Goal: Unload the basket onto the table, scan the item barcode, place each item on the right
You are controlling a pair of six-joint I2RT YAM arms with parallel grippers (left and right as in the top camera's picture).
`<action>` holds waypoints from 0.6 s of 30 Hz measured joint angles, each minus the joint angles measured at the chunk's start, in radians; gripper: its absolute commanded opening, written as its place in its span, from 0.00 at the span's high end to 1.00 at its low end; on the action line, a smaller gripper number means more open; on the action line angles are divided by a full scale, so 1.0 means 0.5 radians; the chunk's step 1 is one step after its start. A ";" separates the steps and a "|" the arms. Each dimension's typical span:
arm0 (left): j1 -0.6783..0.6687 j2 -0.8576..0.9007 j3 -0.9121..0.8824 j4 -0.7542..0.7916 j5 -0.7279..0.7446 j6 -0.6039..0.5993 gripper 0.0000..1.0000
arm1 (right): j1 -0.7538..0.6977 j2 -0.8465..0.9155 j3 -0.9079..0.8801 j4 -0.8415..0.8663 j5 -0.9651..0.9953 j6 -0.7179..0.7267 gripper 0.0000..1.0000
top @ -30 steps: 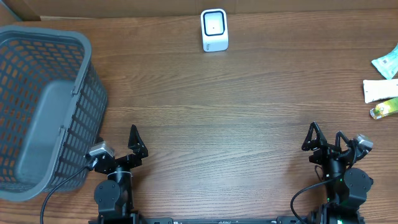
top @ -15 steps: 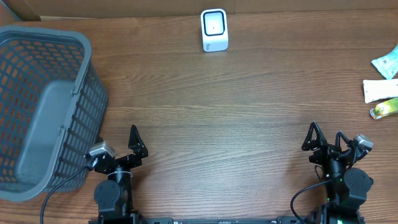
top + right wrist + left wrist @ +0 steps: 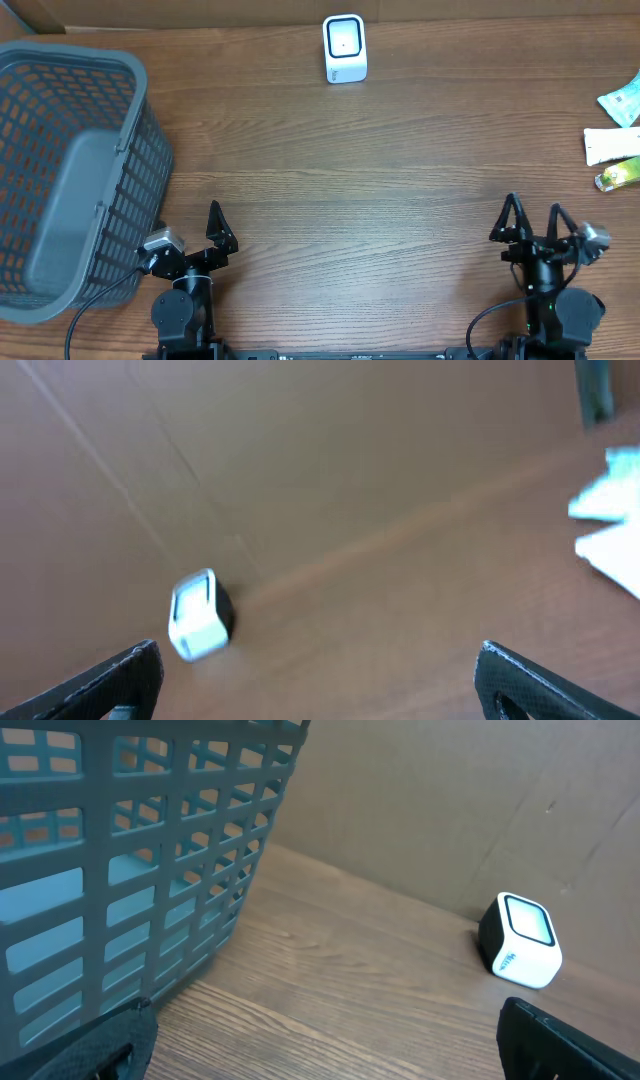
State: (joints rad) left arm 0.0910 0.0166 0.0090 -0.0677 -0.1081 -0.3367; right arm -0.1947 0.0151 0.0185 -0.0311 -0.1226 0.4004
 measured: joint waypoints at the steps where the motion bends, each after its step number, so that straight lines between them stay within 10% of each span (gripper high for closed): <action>1: 0.000 0.000 0.000 0.000 0.000 0.000 0.00 | 0.000 -0.005 0.000 0.002 0.009 0.000 0.00; 18: 0.000 0.000 0.000 0.000 -0.001 0.000 0.00 | 0.027 -0.005 0.000 -0.117 0.122 -0.211 0.00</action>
